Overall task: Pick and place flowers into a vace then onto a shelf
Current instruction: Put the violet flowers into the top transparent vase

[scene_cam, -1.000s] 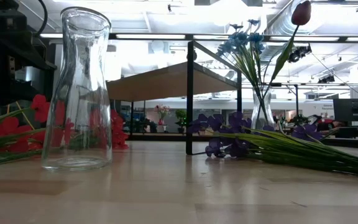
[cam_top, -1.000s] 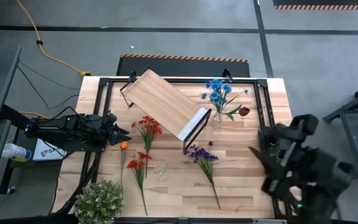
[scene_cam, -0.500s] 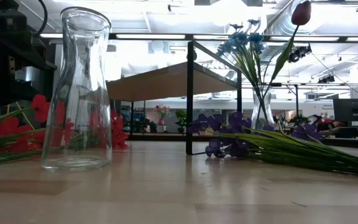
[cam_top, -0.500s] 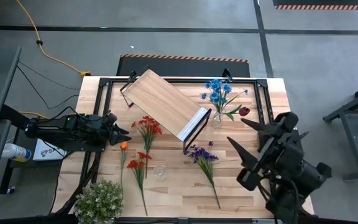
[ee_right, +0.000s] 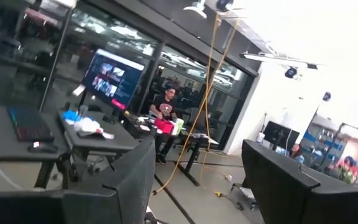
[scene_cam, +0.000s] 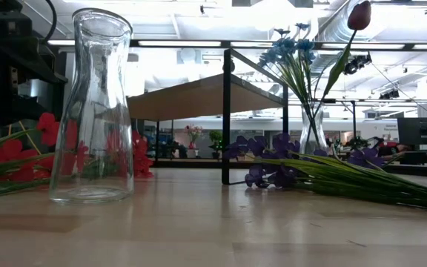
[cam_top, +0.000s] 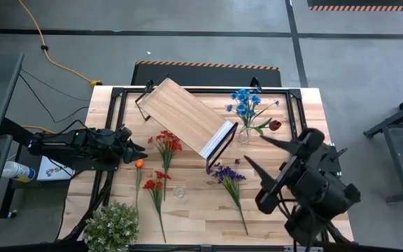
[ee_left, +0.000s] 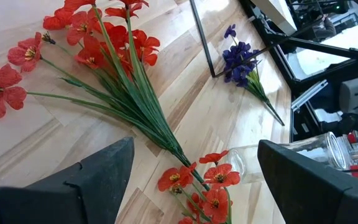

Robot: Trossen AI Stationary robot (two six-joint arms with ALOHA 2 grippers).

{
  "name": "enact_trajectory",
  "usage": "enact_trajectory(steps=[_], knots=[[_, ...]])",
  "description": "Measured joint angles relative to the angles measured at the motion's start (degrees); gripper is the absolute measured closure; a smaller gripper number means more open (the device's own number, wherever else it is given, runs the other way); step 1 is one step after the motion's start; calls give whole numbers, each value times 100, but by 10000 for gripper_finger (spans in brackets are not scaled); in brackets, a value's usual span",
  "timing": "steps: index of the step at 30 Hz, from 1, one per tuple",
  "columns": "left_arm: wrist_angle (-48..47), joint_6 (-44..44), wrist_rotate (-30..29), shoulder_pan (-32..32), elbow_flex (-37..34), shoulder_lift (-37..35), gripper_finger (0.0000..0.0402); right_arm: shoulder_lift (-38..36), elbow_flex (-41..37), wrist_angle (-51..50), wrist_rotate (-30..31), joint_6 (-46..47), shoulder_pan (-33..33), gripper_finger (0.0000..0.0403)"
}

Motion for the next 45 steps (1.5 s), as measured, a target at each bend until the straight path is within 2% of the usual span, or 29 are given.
enact_trajectory(steps=[6,16,22,40,45], knots=[[2,0,0,-1,-2,0,25,57,-56,214,0,130,45,172],[2,-44,0,-1,-2,1,25,590,-68,801,24,373,288,172],[2,-44,0,0,0,0,25,787,-66,1731,115,601,607,172],[4,-70,0,0,0,0,25,1519,-66,2310,306,766,742,172],[4,-68,0,0,-2,0,25,1576,-113,2457,254,833,977,172]])
